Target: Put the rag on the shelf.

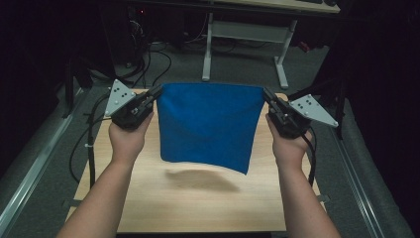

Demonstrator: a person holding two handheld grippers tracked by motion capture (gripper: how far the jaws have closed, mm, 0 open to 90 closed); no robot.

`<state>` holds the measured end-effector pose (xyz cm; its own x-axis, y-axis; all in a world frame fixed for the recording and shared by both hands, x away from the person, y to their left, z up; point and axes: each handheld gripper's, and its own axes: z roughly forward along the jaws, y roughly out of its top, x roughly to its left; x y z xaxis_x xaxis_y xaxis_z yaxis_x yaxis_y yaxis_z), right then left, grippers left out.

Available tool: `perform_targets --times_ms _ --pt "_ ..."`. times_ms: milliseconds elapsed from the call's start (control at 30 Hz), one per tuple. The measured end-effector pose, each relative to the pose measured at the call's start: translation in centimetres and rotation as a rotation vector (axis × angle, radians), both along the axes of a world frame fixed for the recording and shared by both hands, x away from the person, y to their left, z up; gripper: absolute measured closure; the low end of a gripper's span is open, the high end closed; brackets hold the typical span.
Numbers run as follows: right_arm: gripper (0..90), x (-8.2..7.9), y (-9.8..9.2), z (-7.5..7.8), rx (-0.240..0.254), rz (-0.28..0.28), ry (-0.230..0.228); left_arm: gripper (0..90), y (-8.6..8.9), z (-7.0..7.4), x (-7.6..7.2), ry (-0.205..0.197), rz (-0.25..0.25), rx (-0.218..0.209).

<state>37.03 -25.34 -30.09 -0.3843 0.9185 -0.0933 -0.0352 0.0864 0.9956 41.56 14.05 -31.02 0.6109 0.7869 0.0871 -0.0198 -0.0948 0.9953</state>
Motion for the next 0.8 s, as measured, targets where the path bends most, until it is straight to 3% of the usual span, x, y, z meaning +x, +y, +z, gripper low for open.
perform_targets --times_ms 167,433,633,800 --pt "89.3 2.1 0.1 0.3 0.000 -0.020 0.010 88.1 -0.2 0.5 2.0 -0.006 0.032 0.023" --pt "89.3 5.9 -0.1 0.6 0.009 -0.045 0.045 88.1 -0.6 0.5 5.6 0.023 0.076 0.076" --pt "89.3 8.1 0.4 0.5 -0.026 -0.056 0.065 87.9 -0.6 -0.1 7.4 0.039 0.116 0.061" --pt "89.3 9.8 0.4 0.4 -0.058 -0.076 0.087 87.9 -1.1 -0.2 8.8 0.057 0.127 0.106"
